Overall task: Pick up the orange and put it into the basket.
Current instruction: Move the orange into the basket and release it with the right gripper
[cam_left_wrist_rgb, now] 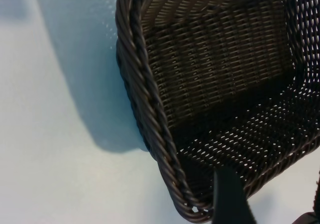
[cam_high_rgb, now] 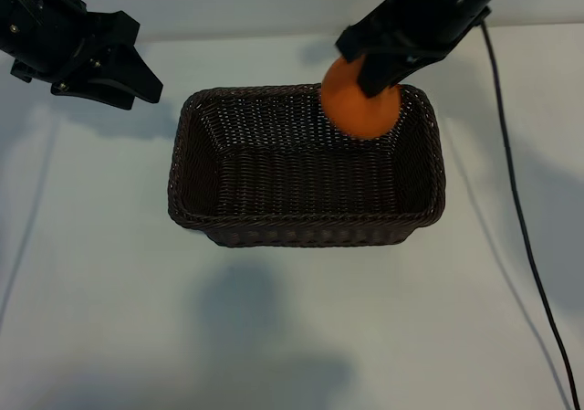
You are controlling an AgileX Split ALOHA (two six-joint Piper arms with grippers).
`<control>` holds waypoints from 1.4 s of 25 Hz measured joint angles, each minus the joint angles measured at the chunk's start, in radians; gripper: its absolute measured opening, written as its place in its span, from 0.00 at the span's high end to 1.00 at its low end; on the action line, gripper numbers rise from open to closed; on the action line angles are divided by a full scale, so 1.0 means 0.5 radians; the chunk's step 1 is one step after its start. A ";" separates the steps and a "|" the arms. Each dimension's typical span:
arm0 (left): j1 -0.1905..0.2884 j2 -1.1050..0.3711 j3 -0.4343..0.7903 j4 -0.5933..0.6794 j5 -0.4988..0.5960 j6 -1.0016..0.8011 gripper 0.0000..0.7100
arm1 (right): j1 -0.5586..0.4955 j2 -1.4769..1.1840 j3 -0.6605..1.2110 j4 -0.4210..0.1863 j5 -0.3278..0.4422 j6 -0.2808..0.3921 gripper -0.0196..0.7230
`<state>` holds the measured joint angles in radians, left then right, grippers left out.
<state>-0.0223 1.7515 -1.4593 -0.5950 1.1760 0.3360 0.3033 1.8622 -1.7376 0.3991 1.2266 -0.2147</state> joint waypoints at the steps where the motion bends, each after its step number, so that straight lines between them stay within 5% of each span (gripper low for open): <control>1: 0.000 0.000 0.000 0.000 0.000 0.000 0.37 | 0.031 0.002 0.000 0.013 -0.009 0.000 0.88; 12: 0.000 0.000 0.000 -0.041 0.000 0.000 0.37 | 0.135 0.185 0.000 0.134 -0.261 0.000 0.88; 35: 0.000 0.000 0.000 -0.050 0.000 -0.003 0.37 | 0.135 0.563 0.000 0.115 -0.261 -0.121 0.88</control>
<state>-0.0223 1.7515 -1.4593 -0.6202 1.1760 0.3346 0.3709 2.1438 -1.7376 0.4565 1.0961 -0.2753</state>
